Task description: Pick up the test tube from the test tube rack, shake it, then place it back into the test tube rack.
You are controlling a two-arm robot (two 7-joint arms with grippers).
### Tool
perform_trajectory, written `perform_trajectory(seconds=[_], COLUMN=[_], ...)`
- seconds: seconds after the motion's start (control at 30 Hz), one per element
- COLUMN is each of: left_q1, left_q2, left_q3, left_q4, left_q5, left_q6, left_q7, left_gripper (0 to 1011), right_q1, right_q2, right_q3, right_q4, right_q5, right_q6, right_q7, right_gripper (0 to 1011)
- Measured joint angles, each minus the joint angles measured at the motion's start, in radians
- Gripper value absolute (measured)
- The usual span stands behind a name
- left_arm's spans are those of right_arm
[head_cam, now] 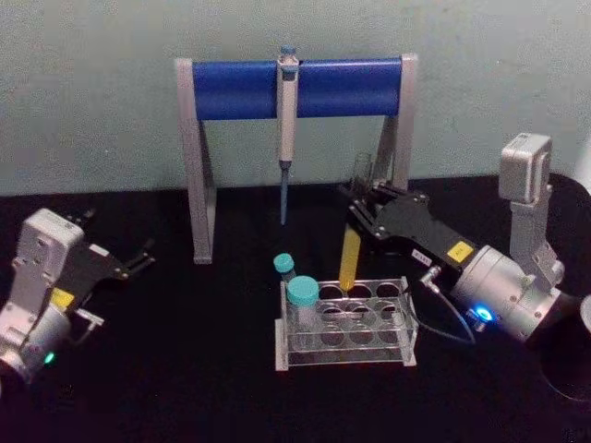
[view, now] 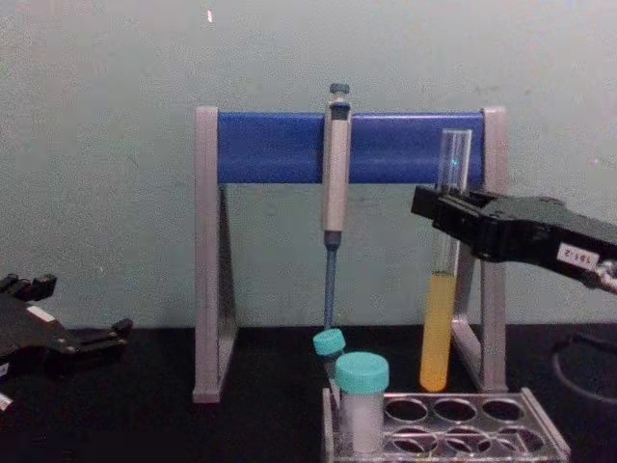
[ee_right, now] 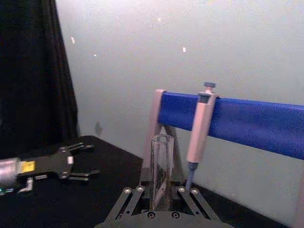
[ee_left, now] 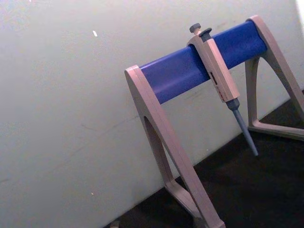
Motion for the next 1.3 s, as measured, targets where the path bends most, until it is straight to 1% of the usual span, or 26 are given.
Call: perform_trajectory(seconds=[0.17, 0.5, 0.93, 1.3], left_q1=[0.000, 0.000, 0.000, 0.000], left_q2=[0.000, 0.000, 0.000, 0.000], left_q3=[0.000, 0.000, 0.000, 0.000], left_q4=[0.000, 0.000, 0.000, 0.000], left_q5=[0.000, 0.000, 0.000, 0.000], left_q6=[0.000, 0.000, 0.000, 0.000], left_q7=[0.000, 0.000, 0.000, 0.000], left_gripper=[1001, 1001, 1001, 1001], right_q1=[-0.008, -0.009, -0.004, 0.007], right_q2=[0.017, 0.030, 0.029, 0.021], right_q3=[-0.016, -0.040, -0.062, -0.077], right_q4=[-0.012, -0.010, 0.013, 0.042], right_q5=[0.030, 0.050, 0.052, 0.035], right_q6=[0.002, 0.000, -0.002, -0.007], right_q7=[0.039, 0.050, 0.042, 0.036], right_gripper=[233, 233, 233, 233])
